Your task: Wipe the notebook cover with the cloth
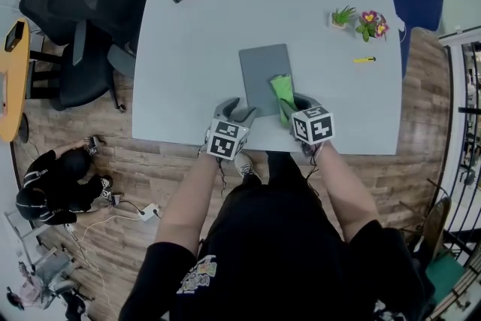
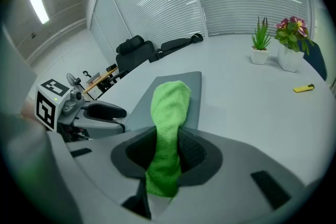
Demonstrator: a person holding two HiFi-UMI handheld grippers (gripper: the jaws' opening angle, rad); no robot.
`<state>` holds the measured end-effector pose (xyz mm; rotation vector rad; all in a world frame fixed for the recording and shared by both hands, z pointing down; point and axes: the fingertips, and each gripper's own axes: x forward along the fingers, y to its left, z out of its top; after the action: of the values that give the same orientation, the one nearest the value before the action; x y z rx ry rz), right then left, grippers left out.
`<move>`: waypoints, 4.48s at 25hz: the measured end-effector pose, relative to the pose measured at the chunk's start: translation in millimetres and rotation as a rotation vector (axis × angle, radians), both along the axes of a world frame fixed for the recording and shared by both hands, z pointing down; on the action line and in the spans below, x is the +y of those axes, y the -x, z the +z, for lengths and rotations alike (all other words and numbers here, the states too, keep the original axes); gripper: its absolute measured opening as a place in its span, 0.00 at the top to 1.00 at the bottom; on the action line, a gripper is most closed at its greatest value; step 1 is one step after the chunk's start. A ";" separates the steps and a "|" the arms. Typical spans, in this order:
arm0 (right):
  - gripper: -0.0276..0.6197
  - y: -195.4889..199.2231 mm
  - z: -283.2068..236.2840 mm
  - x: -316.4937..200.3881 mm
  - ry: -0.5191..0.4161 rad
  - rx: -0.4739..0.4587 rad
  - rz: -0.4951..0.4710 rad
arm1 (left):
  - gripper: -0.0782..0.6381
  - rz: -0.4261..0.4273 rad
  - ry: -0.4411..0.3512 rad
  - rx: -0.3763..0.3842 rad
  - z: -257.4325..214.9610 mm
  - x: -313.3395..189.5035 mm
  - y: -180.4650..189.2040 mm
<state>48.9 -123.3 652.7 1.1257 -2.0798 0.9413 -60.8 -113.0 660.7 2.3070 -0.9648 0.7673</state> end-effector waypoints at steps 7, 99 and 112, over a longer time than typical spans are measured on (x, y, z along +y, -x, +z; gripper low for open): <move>0.79 -32.2 1.6 -3.7 0.007 0.006 0.084 | 0.56 0.001 0.000 -0.002 1.2 0.0 0.6; 0.79 -38.7 -13.6 -82.7 -0.118 0.190 0.020 | 0.56 -0.002 0.019 0.003 2.6 -0.6 -0.7; 0.79 67.6 -19.3 -99.4 -0.136 0.083 -0.261 | 0.56 0.001 0.036 0.006 3.0 0.3 -1.7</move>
<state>-18.7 -222.7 633.4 0.9132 -2.1827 0.6271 -59.1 -112.6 663.7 2.2777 -0.9403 0.7720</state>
